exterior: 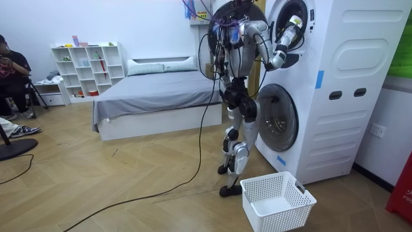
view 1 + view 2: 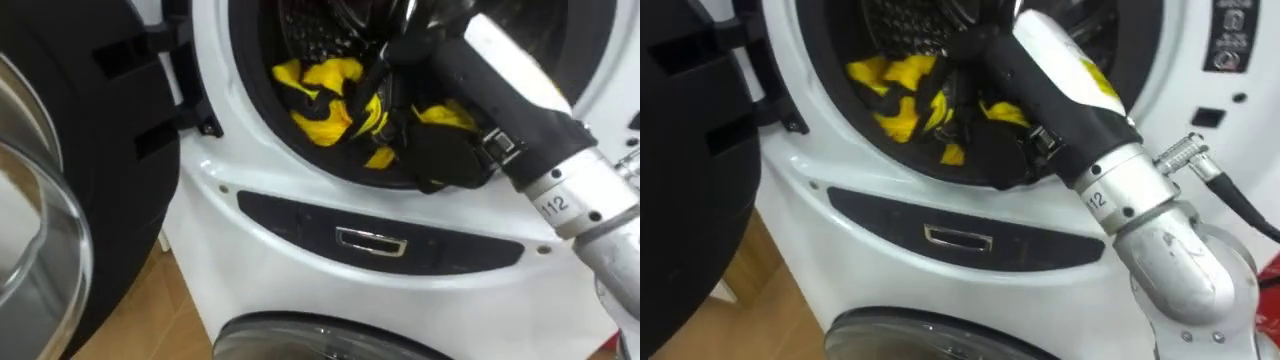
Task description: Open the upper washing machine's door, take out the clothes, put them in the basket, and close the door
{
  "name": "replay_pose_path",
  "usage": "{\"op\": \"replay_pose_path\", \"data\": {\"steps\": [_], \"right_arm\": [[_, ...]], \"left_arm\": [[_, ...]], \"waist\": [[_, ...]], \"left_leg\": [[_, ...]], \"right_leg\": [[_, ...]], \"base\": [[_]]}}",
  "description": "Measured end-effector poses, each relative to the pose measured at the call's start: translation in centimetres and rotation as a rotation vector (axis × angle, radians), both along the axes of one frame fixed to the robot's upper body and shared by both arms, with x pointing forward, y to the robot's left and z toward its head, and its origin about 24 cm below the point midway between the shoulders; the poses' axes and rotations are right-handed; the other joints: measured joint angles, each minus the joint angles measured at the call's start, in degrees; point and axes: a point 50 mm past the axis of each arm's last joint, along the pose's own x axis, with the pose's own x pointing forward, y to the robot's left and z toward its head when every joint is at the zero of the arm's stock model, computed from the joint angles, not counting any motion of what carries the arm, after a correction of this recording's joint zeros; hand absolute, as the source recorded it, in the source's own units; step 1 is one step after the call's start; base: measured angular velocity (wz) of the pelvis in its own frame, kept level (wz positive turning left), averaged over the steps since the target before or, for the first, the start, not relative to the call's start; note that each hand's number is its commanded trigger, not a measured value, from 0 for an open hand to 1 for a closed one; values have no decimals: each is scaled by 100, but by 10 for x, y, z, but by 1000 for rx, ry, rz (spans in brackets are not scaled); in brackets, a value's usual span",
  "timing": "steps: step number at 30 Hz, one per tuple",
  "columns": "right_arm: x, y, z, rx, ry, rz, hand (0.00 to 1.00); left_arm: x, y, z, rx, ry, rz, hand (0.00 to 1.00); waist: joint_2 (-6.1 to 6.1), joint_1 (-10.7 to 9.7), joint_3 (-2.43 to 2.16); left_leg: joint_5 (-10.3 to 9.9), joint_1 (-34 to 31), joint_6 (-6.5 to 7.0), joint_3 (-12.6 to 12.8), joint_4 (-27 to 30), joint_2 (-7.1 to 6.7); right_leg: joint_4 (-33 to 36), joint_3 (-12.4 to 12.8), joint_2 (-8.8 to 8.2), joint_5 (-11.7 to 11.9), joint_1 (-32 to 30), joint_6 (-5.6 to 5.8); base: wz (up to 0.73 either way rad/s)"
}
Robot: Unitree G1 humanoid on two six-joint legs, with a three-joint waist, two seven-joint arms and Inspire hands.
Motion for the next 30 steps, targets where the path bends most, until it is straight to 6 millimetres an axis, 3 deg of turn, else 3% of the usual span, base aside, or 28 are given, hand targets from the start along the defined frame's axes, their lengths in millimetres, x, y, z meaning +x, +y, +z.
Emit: {"op": "replay_pose_path", "data": {"steps": [6,15,22,26,30], "right_arm": [[-10,-11,-1,101,6,35,100],[-20,-31,-4,284,55,116,100],[-24,-43,-20,308,149,97,100],[-34,-67,-22,333,161,38,100],[-40,-91,-34,383,208,-59,100]], "left_arm": [[-23,5,-3,5,32,35,0],[-32,12,-1,10,12,60,0],[-40,16,-1,18,26,81,0],[-55,27,1,52,48,112,0],[-66,34,2,72,76,113,0]], "waist": [[23,-152,-35],[-68,-294,-49],[-18,-332,-27],[-52,-559,-41],[-61,-777,-38]], "left_leg": [[11,10,-1,52,17,16],[-11,12,-28,222,71,100],[-47,50,-43,397,67,182],[-50,22,-45,451,109,189],[-95,97,-58,617,80,256]], "right_leg": [[-16,-65,-5,0,11,0],[-89,-158,9,2,3,-2],[-81,-147,24,21,-43,-31],[-77,-104,29,23,-89,-33],[-49,91,54,23,-122,-34]], "base": [[-5],[-11],[-16],[-6],[-24]]}}
